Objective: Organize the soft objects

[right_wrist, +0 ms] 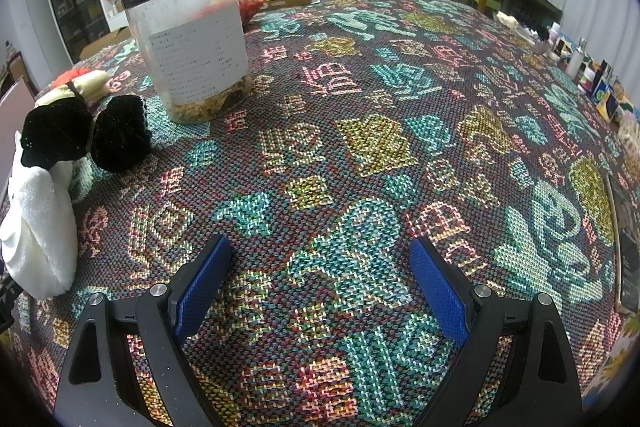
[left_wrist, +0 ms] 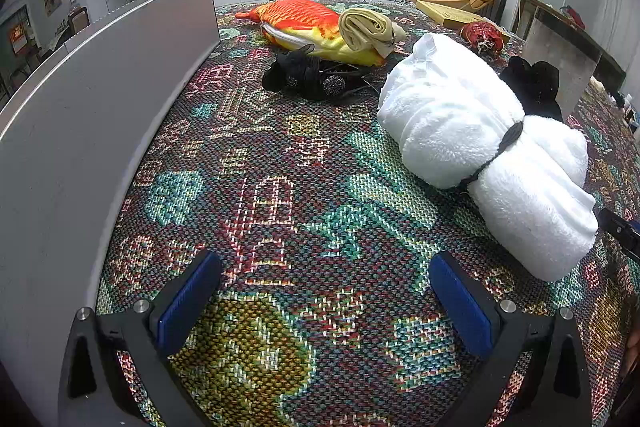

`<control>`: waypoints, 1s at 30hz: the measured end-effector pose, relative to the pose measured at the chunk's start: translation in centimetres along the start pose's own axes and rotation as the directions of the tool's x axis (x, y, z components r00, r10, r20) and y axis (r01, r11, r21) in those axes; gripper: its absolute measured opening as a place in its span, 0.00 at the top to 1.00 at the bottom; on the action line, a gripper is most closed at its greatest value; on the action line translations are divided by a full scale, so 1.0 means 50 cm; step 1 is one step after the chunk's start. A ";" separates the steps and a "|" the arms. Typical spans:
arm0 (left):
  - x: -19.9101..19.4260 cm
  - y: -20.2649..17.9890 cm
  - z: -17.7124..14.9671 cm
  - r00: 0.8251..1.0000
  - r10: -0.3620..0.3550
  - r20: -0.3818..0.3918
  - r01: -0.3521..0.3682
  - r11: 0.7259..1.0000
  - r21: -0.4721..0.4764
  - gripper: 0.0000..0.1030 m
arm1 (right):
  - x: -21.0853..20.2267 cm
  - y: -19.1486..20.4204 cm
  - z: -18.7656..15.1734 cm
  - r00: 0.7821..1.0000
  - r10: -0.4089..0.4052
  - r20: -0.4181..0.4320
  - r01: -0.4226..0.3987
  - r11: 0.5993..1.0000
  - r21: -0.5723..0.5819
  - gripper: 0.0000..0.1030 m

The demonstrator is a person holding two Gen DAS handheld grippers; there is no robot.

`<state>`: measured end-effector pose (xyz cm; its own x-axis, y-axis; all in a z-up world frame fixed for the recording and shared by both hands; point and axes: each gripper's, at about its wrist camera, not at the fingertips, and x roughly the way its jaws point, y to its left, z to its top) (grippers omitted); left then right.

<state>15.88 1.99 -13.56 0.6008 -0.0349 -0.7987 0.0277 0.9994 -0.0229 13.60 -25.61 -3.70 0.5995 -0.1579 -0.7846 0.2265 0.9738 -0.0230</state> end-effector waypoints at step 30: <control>-0.009 0.075 0.171 0.997 -0.077 0.014 0.078 0.963 -0.256 0.01 | 0.000 0.000 0.000 1.000 0.000 0.000 0.000 1.000 0.000 0.10</control>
<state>22.57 5.69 -8.15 0.6077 -0.1118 -0.7862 -0.1313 0.9623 -0.2383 13.60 -25.60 -3.70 0.5994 -0.1576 -0.7848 0.2259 0.9739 -0.0230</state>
